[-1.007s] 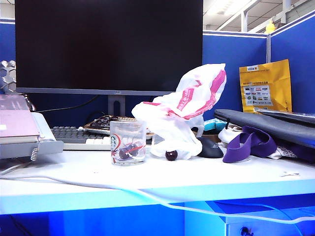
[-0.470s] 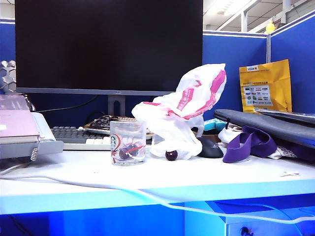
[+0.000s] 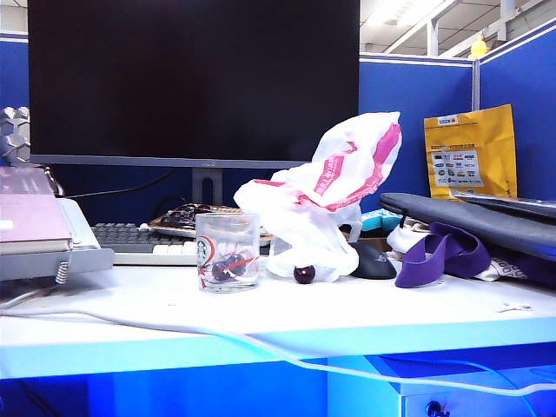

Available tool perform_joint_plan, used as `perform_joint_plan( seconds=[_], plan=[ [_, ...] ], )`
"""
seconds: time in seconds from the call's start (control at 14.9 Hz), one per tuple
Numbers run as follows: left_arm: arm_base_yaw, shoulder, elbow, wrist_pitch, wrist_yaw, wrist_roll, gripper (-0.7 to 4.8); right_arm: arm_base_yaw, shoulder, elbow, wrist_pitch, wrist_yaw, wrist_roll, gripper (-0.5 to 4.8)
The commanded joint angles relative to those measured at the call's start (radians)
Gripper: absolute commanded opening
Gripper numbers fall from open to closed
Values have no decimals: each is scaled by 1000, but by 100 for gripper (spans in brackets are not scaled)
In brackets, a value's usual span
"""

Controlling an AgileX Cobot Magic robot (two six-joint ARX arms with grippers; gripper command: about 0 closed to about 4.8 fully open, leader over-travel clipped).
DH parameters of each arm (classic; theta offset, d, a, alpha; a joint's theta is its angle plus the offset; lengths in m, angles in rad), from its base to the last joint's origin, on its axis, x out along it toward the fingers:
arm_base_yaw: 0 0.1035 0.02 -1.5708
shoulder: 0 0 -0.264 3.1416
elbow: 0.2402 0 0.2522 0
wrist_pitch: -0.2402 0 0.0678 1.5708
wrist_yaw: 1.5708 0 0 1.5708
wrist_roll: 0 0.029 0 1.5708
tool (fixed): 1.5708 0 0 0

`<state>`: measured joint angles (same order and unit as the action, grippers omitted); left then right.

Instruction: Pick up the cherry on the right side of the glass and put it inside the glass.

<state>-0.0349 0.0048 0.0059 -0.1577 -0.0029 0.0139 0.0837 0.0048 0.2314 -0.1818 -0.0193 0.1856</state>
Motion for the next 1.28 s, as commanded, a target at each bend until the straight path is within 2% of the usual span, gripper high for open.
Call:
perform_joint_plan(
  seconds=[0.07, 0.13, 0.2, 0.34, 0.4, 0.54, 0.6, 0.67, 0.87, 1.28],
  plan=[
    [1, -3, 0, -12, 4, 4, -5, 0, 147, 233, 31, 54, 5, -5],
    [1, -3, 0, -12, 4, 4, -5, 0, 253, 323, 19, 50, 5, -5],
    [1, -3, 0, -12, 4, 4, -5, 0, 439, 456, 6, 1, 6, -5],
    [1, -3, 0, -12, 4, 4, -5, 1, 647, 593, -10, -139, 6, -5],
    [1, -3, 0, -12, 4, 4, -5, 1, 752, 651, -8, -255, 7, -5],
    [1, -3, 0, -12, 4, 4, -5, 2, 916, 728, 4, -595, 40, -5],
    [1, -3, 0, -12, 5, 4, -5, 2, 959, 731, 34, -710, 54, -5],
    [1, -3, 0, -12, 4, 4, -5, 3, 998, 732, 45, -746, 58, -5],
    [1, -3, 0, -12, 4, 4, -5, 60, 1099, 744, 21, -576, 105, -5],
    [1, -3, 0, -12, 4, 4, -5, 103, 1492, 1024, -89, -563, 98, -5]
  ],
)
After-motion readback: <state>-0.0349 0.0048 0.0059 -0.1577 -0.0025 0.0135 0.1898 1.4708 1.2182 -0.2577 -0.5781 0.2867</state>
